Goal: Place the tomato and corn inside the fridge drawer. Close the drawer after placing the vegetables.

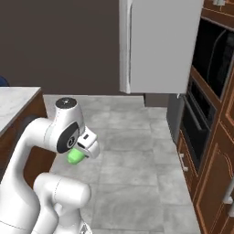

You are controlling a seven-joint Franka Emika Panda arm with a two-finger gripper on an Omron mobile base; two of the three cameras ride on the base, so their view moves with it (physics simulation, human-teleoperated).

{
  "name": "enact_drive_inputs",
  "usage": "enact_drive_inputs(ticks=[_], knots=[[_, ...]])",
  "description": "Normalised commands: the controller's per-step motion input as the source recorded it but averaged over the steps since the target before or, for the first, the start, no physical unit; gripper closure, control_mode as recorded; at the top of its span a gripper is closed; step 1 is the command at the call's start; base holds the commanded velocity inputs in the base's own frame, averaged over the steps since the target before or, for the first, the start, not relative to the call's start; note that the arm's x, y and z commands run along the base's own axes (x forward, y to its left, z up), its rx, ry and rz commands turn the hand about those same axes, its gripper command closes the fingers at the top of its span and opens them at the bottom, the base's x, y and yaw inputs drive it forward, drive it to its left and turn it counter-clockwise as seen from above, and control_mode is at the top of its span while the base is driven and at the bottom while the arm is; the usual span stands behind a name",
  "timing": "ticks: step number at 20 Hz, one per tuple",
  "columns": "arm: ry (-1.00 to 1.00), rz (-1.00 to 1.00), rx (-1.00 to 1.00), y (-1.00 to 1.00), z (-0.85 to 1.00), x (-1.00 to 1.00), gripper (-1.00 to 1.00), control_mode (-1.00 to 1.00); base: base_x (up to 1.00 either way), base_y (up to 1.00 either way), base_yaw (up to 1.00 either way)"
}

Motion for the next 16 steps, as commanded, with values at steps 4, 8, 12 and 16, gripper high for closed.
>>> enact_drive_inputs(ticks=[4, 8, 12, 16], knots=[[0.0, 0.0, 0.0, 0.0, 0.0, 0.0, 1.0, 1.0, 1.0, -0.22, 0.28], [0.0, 0.0, 0.0, 0.0, 0.0, 0.0, 1.0, 1.0, 1.0, -0.04, 0.28], [0.0, 0.0, 0.0, 0.0, 0.0, 0.0, 1.0, 1.0, 1.0, 0.0, 0.28], [0.0, 0.0, 0.0, 0.0, 0.0, 0.0, 1.0, 1.0, 1.0, 0.0, 0.25]])
